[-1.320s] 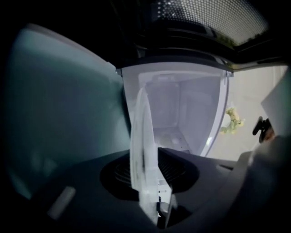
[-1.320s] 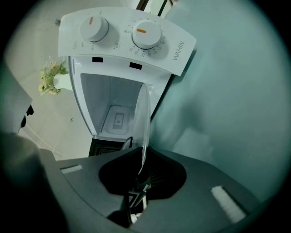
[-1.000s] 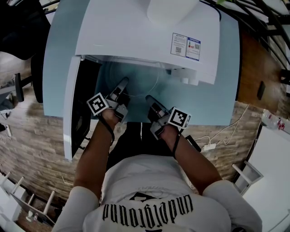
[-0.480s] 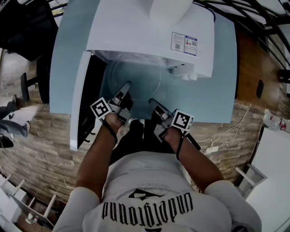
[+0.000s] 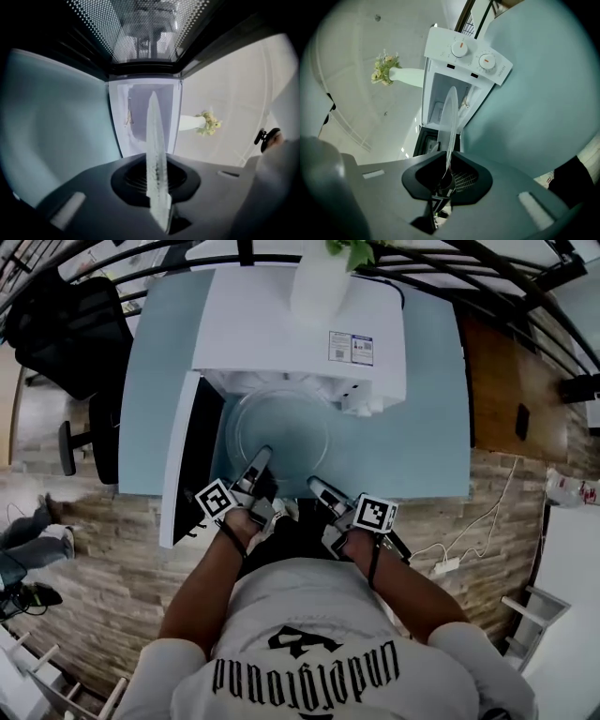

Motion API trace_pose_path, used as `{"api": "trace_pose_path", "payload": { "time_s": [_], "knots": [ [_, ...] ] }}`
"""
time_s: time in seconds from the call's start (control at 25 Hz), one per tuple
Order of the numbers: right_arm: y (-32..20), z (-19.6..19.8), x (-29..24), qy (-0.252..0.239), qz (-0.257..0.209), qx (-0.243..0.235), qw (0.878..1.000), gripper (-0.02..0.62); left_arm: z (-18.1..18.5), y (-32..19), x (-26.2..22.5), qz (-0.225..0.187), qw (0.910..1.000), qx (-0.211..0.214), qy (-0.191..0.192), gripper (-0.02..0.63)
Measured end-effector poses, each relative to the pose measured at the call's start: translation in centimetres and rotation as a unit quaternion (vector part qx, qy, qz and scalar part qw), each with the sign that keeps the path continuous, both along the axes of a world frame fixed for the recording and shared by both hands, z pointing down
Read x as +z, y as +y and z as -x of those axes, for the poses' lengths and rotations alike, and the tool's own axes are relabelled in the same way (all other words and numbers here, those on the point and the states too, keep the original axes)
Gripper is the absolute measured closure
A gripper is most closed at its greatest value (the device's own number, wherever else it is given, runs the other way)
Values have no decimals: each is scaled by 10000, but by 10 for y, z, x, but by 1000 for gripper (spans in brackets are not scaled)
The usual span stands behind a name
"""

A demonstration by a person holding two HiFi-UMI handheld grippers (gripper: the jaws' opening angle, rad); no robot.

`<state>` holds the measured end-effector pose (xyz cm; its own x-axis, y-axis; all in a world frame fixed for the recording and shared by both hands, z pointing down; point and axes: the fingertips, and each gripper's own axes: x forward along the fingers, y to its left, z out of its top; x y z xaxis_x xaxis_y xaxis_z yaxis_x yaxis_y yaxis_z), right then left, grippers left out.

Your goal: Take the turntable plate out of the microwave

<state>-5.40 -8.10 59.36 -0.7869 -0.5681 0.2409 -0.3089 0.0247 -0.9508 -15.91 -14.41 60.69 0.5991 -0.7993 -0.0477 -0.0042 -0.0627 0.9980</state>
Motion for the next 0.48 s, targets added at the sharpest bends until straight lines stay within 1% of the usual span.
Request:
{"api": "trace_pose_path", "payload": {
  "time_s": [0.16,0.36,0.48],
  "knots": [
    [7,0,-19,-83,-265,-72,9996,561,-4,10,-14,-82,10000,26,4,529],
    [20,-5,-28,-77,-297,-175,9994,561,-6,21,-27,-229,9997,20,-79,529],
    [26,-16,-32,-81,-203,-188,9996,560,-14,27,-37,-237,9997,-66,-82,529]
  ]
}}
